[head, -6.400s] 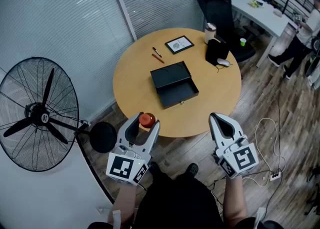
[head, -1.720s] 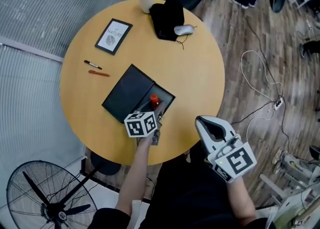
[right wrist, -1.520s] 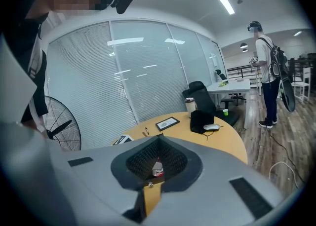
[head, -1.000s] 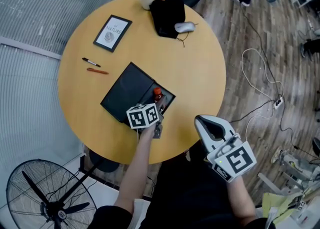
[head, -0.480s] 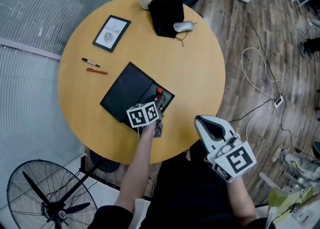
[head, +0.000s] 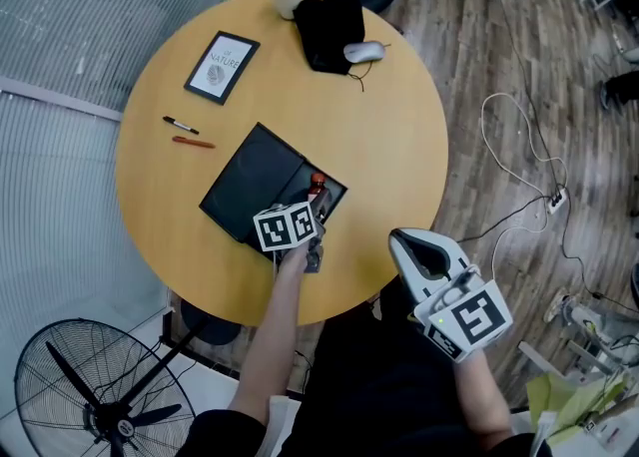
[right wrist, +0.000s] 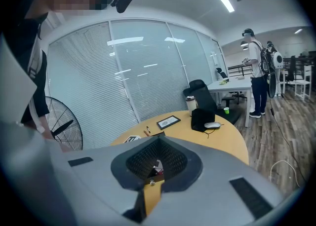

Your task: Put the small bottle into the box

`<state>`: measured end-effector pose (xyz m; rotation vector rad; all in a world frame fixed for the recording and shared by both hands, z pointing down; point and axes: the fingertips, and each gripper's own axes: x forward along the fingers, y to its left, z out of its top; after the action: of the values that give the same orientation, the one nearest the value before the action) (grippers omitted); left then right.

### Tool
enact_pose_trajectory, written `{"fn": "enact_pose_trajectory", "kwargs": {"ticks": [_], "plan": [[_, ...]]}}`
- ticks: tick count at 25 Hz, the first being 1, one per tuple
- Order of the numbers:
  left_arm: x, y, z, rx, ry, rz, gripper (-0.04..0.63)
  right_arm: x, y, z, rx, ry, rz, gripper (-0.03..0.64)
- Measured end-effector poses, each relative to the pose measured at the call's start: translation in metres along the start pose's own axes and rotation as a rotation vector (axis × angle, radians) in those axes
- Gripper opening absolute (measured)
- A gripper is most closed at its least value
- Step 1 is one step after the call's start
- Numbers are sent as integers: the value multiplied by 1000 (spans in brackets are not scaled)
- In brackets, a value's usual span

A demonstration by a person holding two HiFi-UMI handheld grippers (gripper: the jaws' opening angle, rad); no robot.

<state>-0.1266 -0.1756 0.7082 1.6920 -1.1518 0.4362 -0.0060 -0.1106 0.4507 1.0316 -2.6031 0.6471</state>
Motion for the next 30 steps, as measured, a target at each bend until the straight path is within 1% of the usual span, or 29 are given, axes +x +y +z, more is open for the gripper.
{"fn": "enact_pose_trajectory", "kwargs": {"ticks": [3,6,10,14,17,23,26,30], "plan": [[-3,-3,0,35,-1,8,225,-2,2,1,-3,-3,0,9],[-11,-4,7,70,-22,25,230,-4,4,2,-8,-9,-3,9],[-22,-8,10,106,-39,26,230,-7,9,2,-15,-20,-6,9],[-40,-15,11,121,-59,8,230,-10,15,5,-21,-35,-12,9],[-57,-20,16,133,-90,-3,230,-13,21,8,-24,-54,-18,9],[-93,-32,17,183,-136,-19,229,-17,37,15,-52,-89,-9,9],[-110,-40,12,204,-153,-40,229,-21,41,16,-59,-106,-15,9],[-133,-52,12,248,-193,-48,222,-26,42,21,-72,-129,-26,9]]}}
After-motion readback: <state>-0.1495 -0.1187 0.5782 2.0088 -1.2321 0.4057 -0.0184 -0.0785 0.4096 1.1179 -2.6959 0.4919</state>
